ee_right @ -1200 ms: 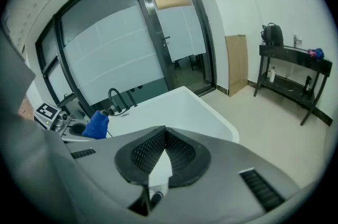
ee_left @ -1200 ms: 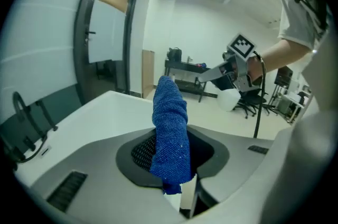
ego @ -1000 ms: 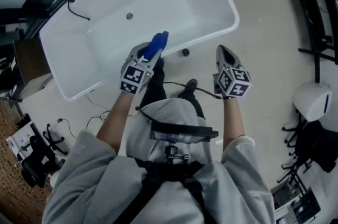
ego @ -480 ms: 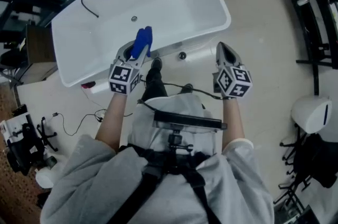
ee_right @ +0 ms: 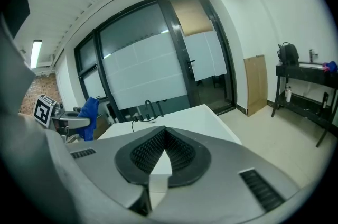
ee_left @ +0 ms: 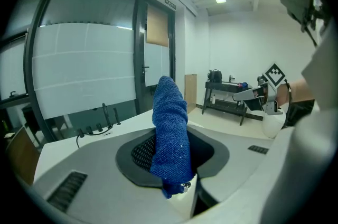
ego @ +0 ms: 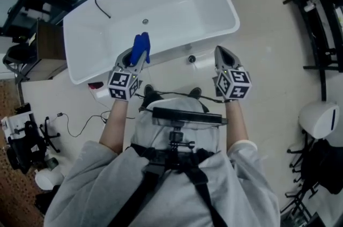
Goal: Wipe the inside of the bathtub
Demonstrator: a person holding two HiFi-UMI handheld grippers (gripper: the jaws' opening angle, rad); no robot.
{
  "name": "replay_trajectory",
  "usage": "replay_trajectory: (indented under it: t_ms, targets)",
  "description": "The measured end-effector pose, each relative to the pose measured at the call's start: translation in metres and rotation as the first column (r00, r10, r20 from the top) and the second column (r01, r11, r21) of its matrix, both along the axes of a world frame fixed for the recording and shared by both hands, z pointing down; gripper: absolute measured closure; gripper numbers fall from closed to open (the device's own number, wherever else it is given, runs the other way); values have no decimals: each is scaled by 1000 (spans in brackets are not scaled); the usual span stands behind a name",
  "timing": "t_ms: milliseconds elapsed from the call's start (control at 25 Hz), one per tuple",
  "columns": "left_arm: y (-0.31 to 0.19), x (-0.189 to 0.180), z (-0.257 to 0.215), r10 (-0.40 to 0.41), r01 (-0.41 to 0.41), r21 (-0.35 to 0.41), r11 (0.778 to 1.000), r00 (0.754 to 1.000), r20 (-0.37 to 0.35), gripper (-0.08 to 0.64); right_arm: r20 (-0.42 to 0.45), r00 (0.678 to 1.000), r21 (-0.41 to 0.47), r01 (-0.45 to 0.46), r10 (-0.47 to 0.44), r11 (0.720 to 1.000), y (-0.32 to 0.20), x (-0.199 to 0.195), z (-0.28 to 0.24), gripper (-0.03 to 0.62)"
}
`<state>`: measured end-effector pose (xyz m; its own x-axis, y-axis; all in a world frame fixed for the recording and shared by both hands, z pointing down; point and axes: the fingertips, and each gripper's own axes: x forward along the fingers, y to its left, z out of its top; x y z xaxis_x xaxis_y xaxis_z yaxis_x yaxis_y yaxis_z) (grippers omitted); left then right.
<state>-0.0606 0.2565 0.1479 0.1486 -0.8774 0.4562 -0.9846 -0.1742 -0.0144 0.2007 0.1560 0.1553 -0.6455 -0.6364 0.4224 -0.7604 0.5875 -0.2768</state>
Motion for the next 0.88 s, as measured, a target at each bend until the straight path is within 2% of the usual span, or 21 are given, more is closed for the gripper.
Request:
replay_trajectory:
  t_ms: [200,440,600,720,880]
  targets:
    - [18,-35,3,-11,11,-9,1000,1000,-12,440,-7,1000,-22,-7,7,1000,14,-29,7,583]
    - [51,-108,11,-68,67,-29,997,997,-41,440,-59,998,-43,23,-26,999,36,-96,16,584]
    - [64,-144,20,-87,84,-50,995,994,-63,440,-95,995,-46,33,-37,998,44,-128,19,584]
    - [68,-159,27,-95,90,-62,994,992,-86,440,-112,993,-52,41,-47,998,50,-143,22,584]
    - [65,-163,30,-90,84,-66,994,992,-93,440,-129,990,-65,52,-61,996,52,-149,26,584]
